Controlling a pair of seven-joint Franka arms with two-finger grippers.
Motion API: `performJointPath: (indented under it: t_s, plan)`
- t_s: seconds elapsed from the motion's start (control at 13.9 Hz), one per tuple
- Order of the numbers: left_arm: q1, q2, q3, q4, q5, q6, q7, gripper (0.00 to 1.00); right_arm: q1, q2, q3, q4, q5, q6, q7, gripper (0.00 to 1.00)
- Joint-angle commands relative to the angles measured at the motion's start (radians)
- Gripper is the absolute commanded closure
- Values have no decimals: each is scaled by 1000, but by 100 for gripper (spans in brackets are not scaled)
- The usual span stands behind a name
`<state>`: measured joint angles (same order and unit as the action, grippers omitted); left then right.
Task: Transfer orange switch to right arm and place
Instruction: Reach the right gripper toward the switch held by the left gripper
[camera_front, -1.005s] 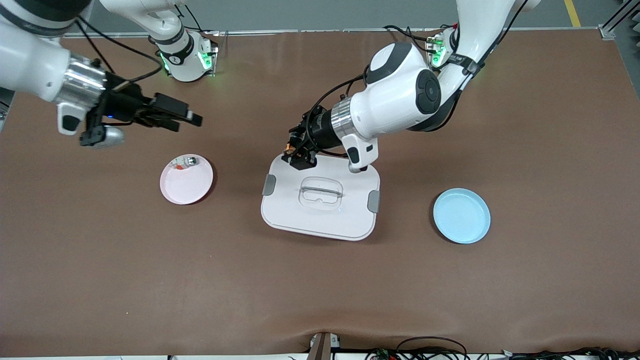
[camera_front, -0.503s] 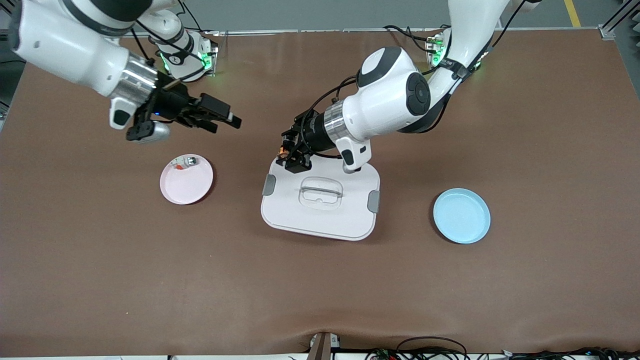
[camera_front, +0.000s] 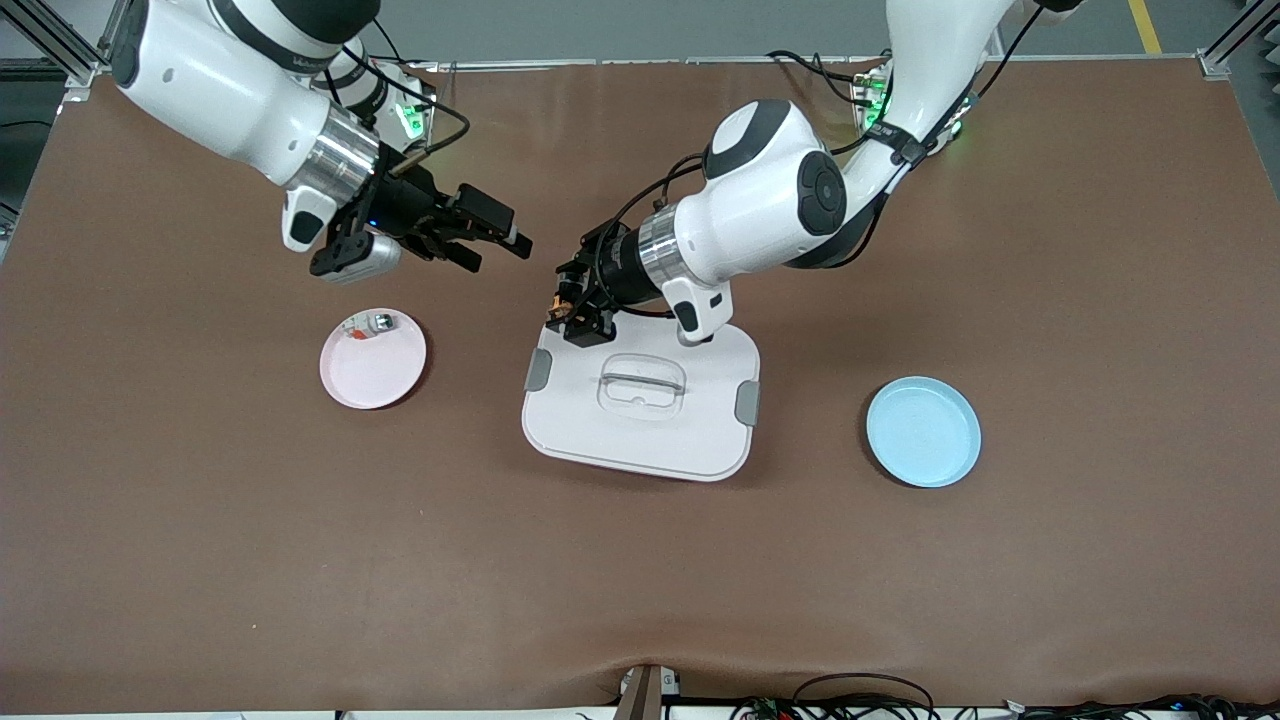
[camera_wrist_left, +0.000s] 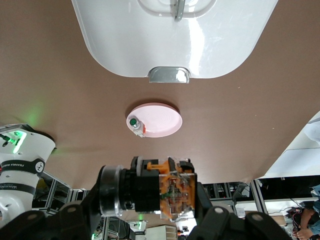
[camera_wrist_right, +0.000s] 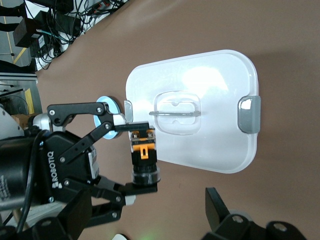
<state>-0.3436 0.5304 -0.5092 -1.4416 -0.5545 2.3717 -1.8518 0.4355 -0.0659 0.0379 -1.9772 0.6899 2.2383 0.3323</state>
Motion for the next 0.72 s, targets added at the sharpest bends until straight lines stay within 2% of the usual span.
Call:
performJointPath:
  t_s: [0.0, 0.22, 0.43, 0.65]
  plan:
    - [-15, 10, 3, 24, -15, 15, -38, 100, 28, 41, -10, 0, 27, 56, 2, 0]
    - [-15, 10, 3, 24, -15, 15, -43, 100, 38, 86, -10, 4, 36, 95, 4, 0]
    - [-18, 11, 3, 24, -15, 15, -43, 100, 61, 109, -10, 6, 101, 115, 2, 0]
    - [-23, 13, 3, 24, -15, 15, -43, 100, 84, 123, -10, 6, 111, 141, 4, 0]
